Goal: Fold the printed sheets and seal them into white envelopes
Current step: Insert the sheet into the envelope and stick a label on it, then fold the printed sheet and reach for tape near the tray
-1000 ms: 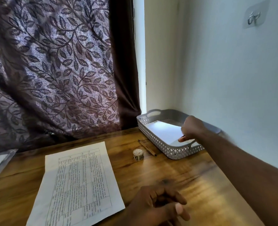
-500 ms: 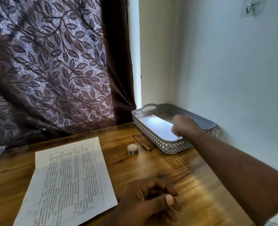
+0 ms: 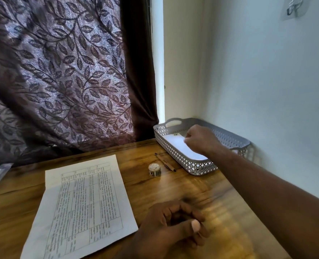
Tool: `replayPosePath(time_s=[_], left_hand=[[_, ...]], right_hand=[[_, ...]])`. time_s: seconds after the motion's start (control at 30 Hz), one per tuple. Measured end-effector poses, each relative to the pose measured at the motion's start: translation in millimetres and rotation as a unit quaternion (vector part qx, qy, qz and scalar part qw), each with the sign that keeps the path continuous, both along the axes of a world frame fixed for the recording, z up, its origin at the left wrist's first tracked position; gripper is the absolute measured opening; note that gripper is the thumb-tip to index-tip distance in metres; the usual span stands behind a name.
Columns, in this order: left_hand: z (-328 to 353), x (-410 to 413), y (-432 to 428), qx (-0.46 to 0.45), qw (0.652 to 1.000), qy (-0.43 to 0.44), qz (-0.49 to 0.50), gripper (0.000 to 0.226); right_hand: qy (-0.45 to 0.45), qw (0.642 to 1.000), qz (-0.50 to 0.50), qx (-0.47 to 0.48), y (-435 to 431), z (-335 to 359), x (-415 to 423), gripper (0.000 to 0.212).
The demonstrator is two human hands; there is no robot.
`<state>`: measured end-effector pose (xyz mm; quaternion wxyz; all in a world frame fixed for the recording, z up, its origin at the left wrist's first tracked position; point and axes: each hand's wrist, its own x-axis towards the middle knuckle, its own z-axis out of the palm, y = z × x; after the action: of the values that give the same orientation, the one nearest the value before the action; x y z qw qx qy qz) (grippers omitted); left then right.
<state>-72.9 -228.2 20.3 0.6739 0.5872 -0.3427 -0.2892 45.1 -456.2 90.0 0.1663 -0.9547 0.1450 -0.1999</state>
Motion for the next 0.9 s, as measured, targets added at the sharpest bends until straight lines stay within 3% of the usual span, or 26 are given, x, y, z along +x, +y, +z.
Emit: replayPosePath(time_s=[0.17,0.27,0.5,0.63,0.73,0.83,0.9], left_hand=[[3.4,0.4,10.2,-0.046,0.996,-0.04,0.068,0.024],[5.3,-5.9,26.3,-0.061,0.985,-0.077,0.145,0.026],[11.7,7.1,88.1,-0.117,0.936,-0.13,0.306,0.028],[5.9,25.7,149.8,-0.041,0.903,-0.16,0.396,0.019],[-0.1,48.4,196.4,0.042,0.843,-0.183,0.505,0.018],[-4.5,81.7,226.0,0.194,0.707,-0.232,0.639,0.014],[-15.3,109.0,240.8,0.271,0.675,-0.195,0.658,0.005]], right_hand=[[-0.16,0.985,0.07,0.015,50.3,0.1,-27.2,0.018],[-0.188,0.975,0.105,0.059,82.6,-17.6,-43.0,0.014],[-0.085,0.967,0.235,0.054,151.3,-74.8,-56.6,0.016],[-0.025,0.956,0.294,0.003,173.3,-87.0,-42.6,0.037],[0.001,0.948,0.317,-0.026,183.2,-87.7,-26.6,0.044],[0.008,0.95,0.308,-0.042,190.0,-87.7,-3.8,0.049],[0.021,0.952,0.298,-0.064,193.3,-89.8,12.8,0.056]])
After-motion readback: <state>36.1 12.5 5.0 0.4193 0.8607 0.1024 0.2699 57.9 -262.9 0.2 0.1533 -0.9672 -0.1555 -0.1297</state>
